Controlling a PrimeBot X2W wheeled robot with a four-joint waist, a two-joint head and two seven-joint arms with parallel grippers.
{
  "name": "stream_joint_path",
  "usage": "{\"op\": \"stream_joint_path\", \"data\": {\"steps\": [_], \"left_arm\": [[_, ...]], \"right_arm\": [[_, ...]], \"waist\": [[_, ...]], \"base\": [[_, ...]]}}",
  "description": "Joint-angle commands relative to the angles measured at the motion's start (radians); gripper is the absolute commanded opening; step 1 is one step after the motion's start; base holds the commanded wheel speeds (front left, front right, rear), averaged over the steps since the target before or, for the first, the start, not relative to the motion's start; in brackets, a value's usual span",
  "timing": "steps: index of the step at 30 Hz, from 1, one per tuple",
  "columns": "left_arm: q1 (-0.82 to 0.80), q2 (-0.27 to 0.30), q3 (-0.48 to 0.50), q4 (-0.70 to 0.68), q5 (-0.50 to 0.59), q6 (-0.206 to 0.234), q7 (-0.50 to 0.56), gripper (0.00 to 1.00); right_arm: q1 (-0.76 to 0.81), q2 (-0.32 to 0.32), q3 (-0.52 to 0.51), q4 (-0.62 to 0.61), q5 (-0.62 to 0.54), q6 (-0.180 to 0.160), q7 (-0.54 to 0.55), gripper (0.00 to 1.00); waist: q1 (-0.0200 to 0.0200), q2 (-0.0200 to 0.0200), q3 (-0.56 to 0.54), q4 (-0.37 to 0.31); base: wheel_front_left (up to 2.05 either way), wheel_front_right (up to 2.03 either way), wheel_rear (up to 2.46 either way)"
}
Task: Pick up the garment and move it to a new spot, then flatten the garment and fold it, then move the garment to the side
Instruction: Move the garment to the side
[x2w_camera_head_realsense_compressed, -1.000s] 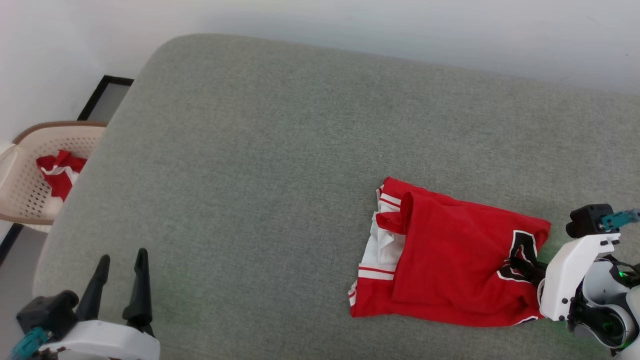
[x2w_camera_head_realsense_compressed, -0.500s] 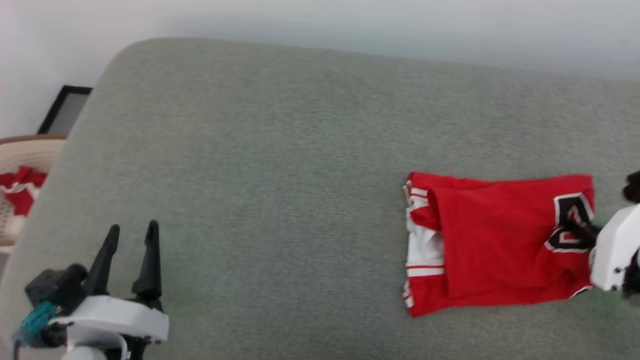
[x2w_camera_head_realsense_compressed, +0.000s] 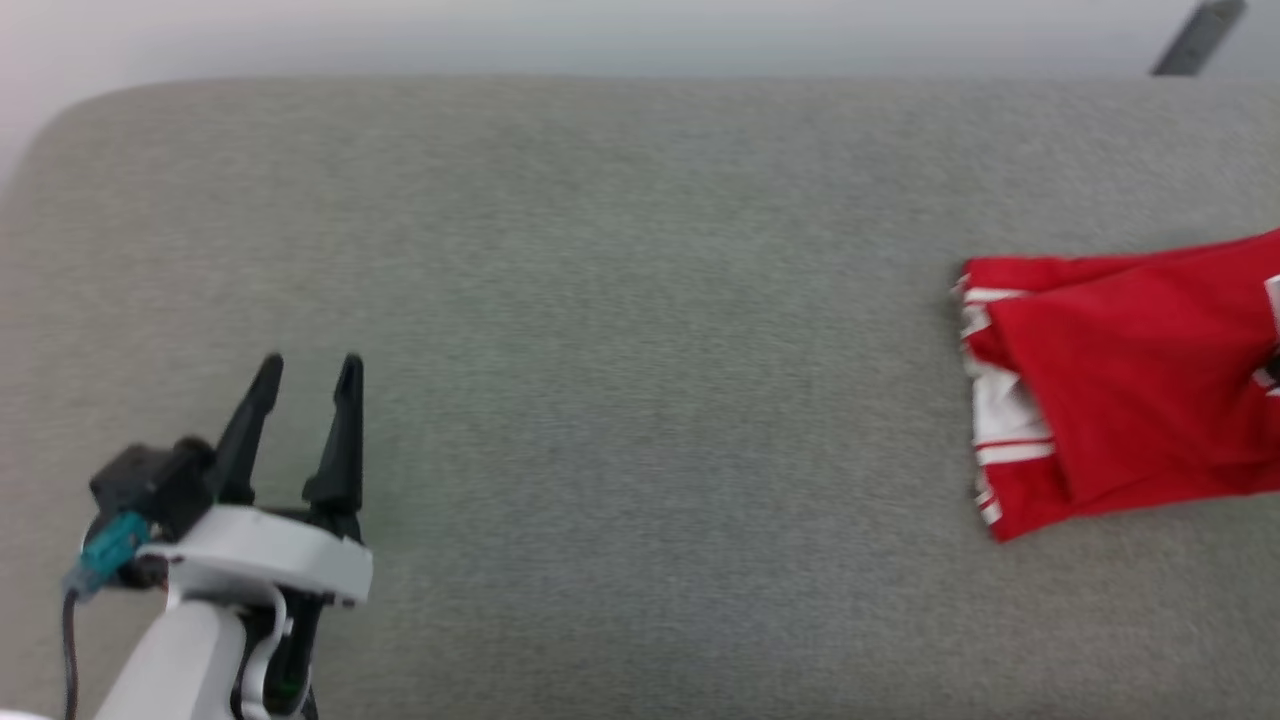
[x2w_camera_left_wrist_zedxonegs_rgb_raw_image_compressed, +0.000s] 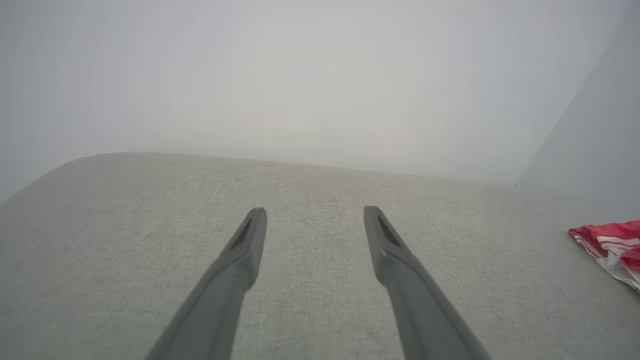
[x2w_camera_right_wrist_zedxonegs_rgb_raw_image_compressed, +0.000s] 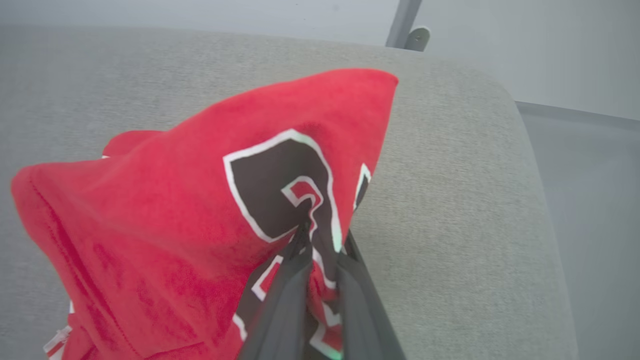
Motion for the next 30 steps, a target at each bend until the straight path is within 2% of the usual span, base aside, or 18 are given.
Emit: {"op": "stream_joint_path", "data": {"steps": [1,10,22,30], "left_arm": [[-0.026,0.001,-0.004,0.005,0.011,-0.008,0.0,1.0],[-0.14,0.004,-0.048,0.027,0.039,-0.039,0.016,1.0],[-0.267,0.01,-0.102,0.034,0.073,-0.066,0.045,1.0],[-0.343,0.007,-0.138,0.042,0.089,-0.082,0.066,1.0]], "right_arm": [[-0.018,-0.009,-0.012,0.009,-0.009,-0.002,-0.014,0.0],[-0.099,-0.095,0.001,0.108,-0.061,-0.002,-0.129,0.0],[-0.251,-0.181,0.093,0.264,-0.167,-0.002,-0.331,0.0],[-0.341,-0.168,0.082,0.399,-0.289,-0.002,-0.434,0.0]], "waist": [[0.0,0.0,0.042,-0.057],[0.0,0.0,0.117,-0.14],[0.0,0.0,0.221,-0.225],[0.0,0.0,0.279,-0.248]], "base": [[0.0,0.0,0.0],[0.0,0.0,0.0],[0.0,0.0,0.0],[0.0,0.0,0.0]]}}
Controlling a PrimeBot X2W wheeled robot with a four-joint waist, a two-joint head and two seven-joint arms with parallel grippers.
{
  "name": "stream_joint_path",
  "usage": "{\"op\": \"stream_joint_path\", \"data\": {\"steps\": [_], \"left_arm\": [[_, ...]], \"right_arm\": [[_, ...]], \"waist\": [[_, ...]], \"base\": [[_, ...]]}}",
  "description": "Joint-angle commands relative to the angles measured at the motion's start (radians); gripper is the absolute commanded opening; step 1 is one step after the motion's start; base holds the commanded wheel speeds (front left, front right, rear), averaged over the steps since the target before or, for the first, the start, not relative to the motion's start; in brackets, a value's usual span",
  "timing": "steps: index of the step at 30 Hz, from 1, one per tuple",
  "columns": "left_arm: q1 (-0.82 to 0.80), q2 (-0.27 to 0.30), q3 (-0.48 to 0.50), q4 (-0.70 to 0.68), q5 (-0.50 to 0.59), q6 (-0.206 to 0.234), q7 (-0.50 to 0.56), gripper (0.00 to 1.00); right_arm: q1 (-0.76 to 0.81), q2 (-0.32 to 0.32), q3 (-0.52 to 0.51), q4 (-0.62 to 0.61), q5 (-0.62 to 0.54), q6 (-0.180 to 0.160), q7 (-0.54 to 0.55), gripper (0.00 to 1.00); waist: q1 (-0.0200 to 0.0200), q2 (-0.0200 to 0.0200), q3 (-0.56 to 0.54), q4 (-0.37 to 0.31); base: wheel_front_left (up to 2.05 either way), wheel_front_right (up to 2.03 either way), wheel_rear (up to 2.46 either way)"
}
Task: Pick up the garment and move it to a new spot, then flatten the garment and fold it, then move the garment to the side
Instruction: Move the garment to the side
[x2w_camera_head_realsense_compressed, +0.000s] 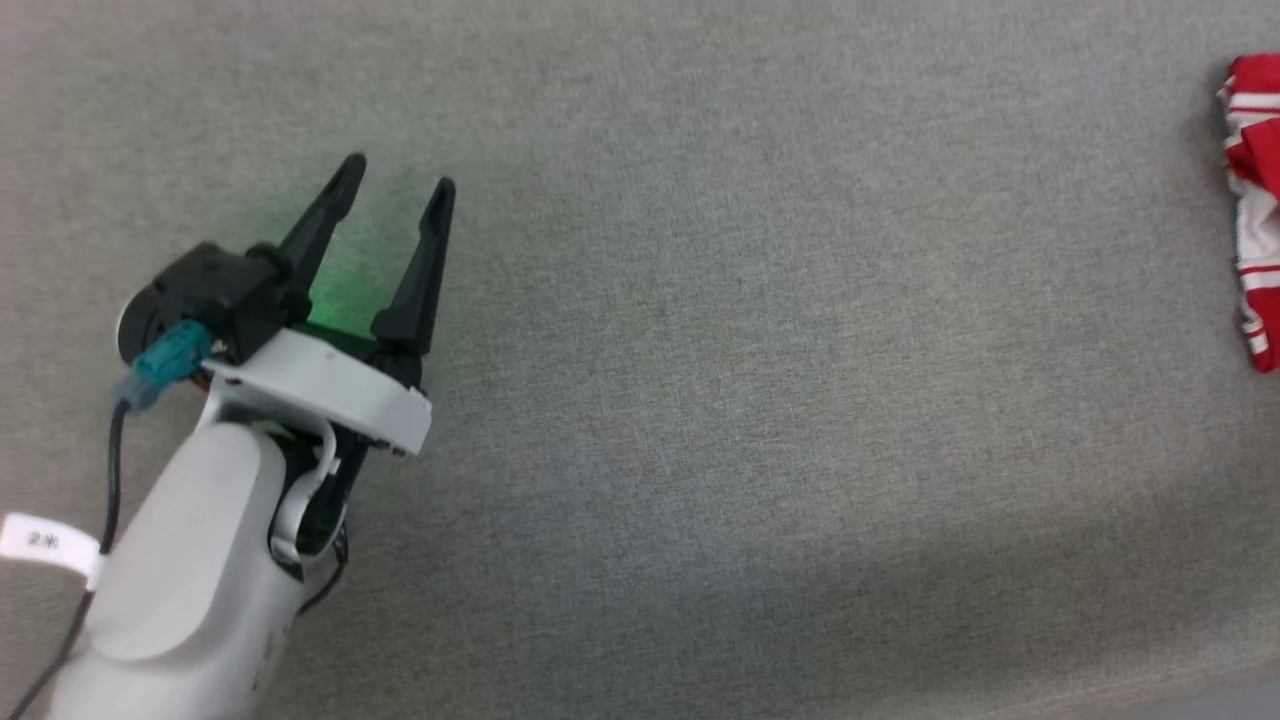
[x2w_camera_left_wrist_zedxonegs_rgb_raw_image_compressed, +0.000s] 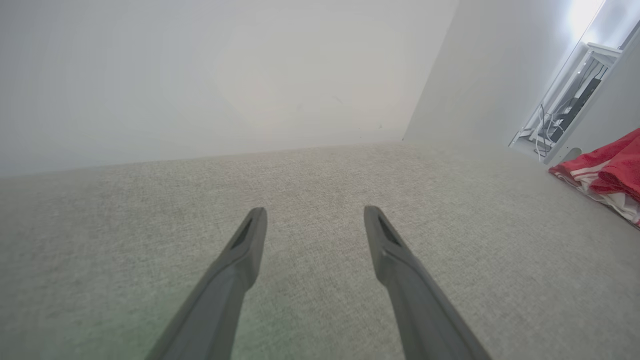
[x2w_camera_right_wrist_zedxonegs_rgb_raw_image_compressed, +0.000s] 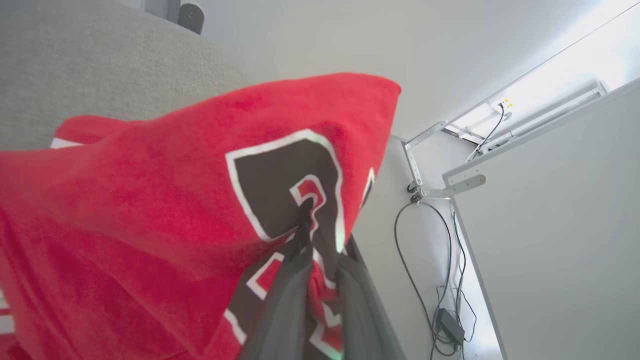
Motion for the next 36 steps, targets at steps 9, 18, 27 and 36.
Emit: {"op": "stream_joint_path", "data": {"steps": [9,18,27,36], "left_arm": [[-0.071,-0.003,-0.032,0.014,0.01,-0.018,0.012,1.0],[-0.072,0.009,-0.035,0.032,-0.003,-0.021,0.004,1.0],[-0.035,0.013,-0.02,0.041,-0.023,-0.011,-0.021,1.0],[0.046,0.016,0.009,0.04,-0.053,0.004,-0.045,1.0]], "right_arm": [[-0.089,0.1,-0.043,0.2,-0.073,-0.002,-0.077,0.0],[-0.153,0.142,-0.078,0.344,-0.125,-0.002,-0.158,0.86],[-0.203,0.141,-0.088,0.419,-0.18,-0.002,-0.219,1.0],[-0.191,0.164,-0.095,0.461,-0.178,-0.002,-0.283,1.0]], "waist": [[0.0,0.0,0.078,0.001],[0.0,0.0,0.081,0.032],[0.0,0.0,0.021,0.051],[0.0,0.0,-0.07,0.092]], "base": [[0.0,0.0,0.0],[0.0,0.0,0.0],[0.0,0.0,0.0],[0.0,0.0,0.0]]}}
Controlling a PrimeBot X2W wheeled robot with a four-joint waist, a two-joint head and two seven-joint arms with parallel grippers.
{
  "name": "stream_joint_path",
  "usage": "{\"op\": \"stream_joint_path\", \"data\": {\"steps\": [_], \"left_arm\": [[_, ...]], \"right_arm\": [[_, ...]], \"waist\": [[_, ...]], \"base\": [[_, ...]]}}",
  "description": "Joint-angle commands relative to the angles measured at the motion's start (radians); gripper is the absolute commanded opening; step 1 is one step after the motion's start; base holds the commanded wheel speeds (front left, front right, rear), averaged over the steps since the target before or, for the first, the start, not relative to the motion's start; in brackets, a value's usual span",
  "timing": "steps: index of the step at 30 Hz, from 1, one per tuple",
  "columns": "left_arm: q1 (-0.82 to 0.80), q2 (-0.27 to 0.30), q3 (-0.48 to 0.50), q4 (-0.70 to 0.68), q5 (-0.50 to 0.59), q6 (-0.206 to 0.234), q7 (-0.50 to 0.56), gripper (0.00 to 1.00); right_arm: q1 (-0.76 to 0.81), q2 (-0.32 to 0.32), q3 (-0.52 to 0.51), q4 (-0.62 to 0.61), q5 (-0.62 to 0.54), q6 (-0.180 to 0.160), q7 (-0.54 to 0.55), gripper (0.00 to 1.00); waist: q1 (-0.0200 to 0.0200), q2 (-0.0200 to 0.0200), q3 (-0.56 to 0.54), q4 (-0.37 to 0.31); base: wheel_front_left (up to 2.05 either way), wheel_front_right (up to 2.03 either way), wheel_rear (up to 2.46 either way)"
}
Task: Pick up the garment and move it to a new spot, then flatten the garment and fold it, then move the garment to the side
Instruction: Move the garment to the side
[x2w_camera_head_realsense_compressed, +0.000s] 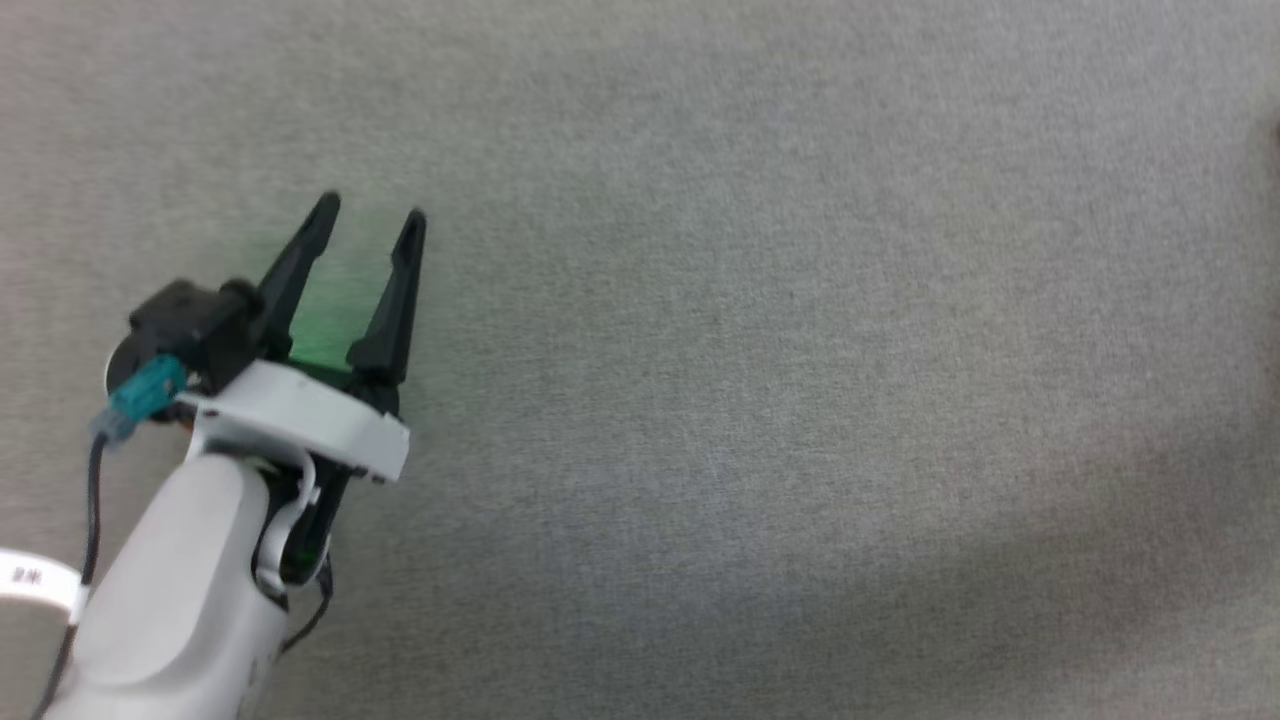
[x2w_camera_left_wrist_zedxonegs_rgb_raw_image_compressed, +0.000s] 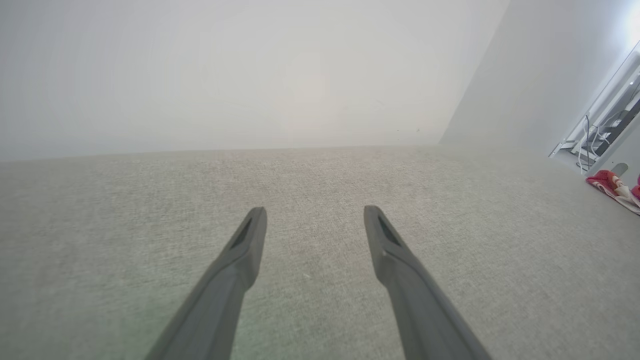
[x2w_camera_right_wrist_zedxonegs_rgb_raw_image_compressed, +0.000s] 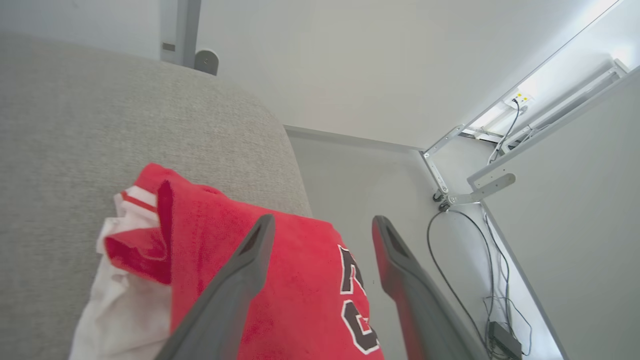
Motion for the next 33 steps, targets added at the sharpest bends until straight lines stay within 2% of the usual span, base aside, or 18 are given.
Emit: {"op": "stream_joint_path", "data": {"steps": [1,6,12,16,23,33], "left_arm": [[0.034,0.005,0.01,-0.002,-0.011,0.009,-0.008,1.0],[0.094,0.004,0.042,-0.016,-0.033,0.021,-0.02,1.0],[0.192,0.01,0.092,-0.037,-0.044,0.038,-0.03,1.0],[0.266,0.018,0.128,-0.052,-0.044,0.053,-0.032,1.0],[0.393,0.031,0.192,-0.069,-0.048,0.065,-0.033,1.0],[0.545,0.038,0.261,-0.095,-0.037,0.09,-0.033,1.0]], "right_arm": [[0.017,0.028,0.0,0.001,0.012,-0.002,-0.016,1.0],[0.055,0.064,0.02,-0.023,0.044,-0.002,-0.062,1.0],[0.143,0.115,0.063,-0.11,0.092,-0.002,-0.1,1.0],[0.224,0.142,0.084,-0.199,0.129,-0.002,-0.107,1.0],[0.403,0.19,0.085,-0.424,0.147,-0.002,-0.109,1.0],[0.62,0.27,0.021,-0.629,0.116,-0.002,-0.109,1.0]], "waist": [[0.0,-0.0001,-0.05,0.028],[0.0,-0.0001,-0.109,0.058],[0.0,-0.0001,-0.206,0.084],[0.0,-0.0001,-0.272,0.102],[0.0,-0.0001,-0.375,0.125],[0.0,-0.0001,-0.458,0.145]], "base": [[0.0,0.0,0.0],[0.0,0.0,0.0],[0.0,0.0,0.0],[0.0,0.0,0.0],[0.0,0.0,0.0],[0.0,0.0,0.0]]}}
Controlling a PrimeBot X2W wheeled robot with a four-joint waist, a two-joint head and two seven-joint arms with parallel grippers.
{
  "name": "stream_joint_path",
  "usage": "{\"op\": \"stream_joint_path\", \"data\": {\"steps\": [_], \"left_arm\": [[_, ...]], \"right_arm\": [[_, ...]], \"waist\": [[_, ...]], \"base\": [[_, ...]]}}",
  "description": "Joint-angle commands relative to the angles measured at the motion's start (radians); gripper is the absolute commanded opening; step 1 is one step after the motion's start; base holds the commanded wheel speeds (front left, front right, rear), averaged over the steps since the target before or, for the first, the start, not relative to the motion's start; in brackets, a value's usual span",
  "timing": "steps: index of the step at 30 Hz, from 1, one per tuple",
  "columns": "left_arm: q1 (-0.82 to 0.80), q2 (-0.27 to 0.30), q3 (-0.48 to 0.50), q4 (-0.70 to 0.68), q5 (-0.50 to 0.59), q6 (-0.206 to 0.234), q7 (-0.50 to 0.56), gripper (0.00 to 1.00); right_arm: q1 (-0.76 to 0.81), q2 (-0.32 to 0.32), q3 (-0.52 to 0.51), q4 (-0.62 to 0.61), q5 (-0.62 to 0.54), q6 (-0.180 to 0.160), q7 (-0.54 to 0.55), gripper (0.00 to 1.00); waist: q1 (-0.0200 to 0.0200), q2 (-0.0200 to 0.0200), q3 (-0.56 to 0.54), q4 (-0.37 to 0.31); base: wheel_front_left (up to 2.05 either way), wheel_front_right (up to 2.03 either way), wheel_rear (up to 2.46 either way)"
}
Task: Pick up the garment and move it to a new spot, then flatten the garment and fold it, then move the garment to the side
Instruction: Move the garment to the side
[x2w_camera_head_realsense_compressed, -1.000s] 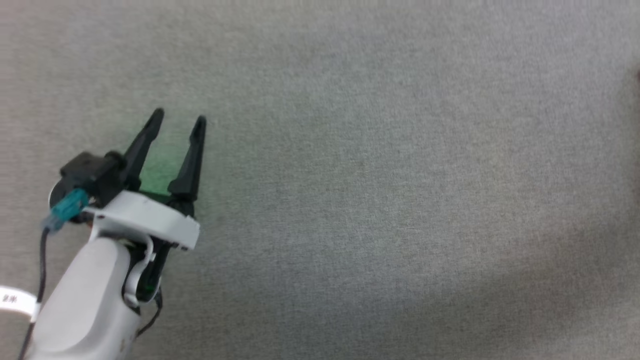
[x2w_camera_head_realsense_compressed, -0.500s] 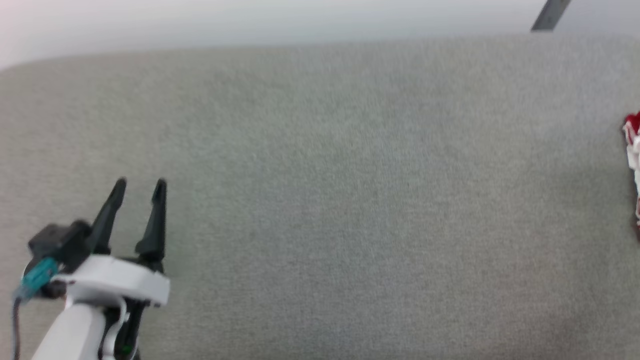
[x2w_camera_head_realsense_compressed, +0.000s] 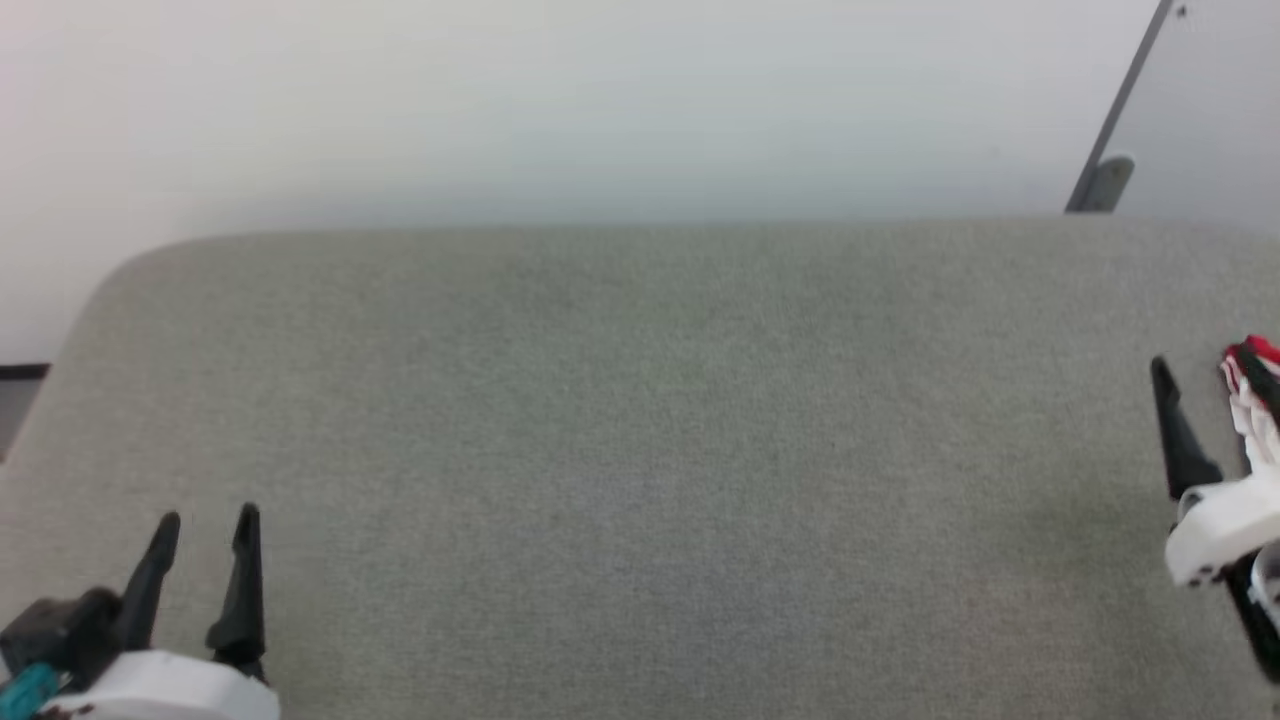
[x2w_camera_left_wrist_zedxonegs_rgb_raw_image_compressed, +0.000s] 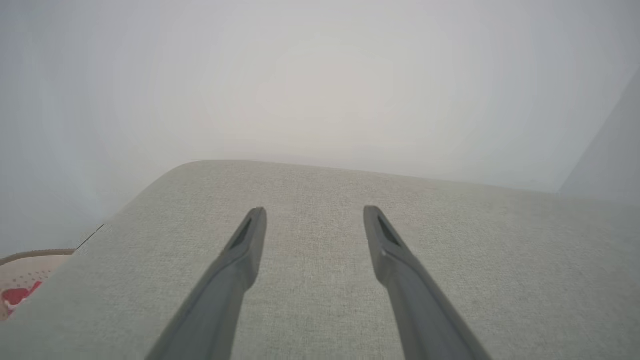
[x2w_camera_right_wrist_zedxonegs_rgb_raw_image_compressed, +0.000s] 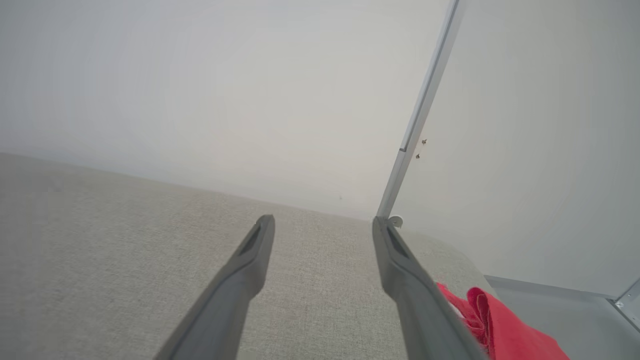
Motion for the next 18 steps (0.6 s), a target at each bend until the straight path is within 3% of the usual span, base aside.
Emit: {"op": "stream_joint_path", "data": {"steps": [1,5,18], "left_arm": [[0.023,0.002,0.006,-0.011,0.008,-0.001,-0.004,1.0],[0.066,-0.008,0.043,-0.033,0.023,0.002,-0.004,1.0],[0.141,-0.072,0.147,-0.029,0.053,-0.061,-0.003,1.0]], "right_arm": [[0.034,0.014,-0.012,-0.024,-0.009,-0.002,-0.005,1.0],[0.105,0.038,-0.025,-0.082,-0.045,-0.002,-0.005,1.0],[0.279,0.117,-0.061,-0.234,-0.07,-0.002,-0.005,1.0]], "waist": [[0.0,0.0,-0.035,0.02],[0.0,0.0,-0.045,0.022],[0.0,0.0,-0.066,0.021]], "base": [[0.0,0.0,0.0],[0.0,0.0,0.0],[0.0,0.0,0.0]]}}
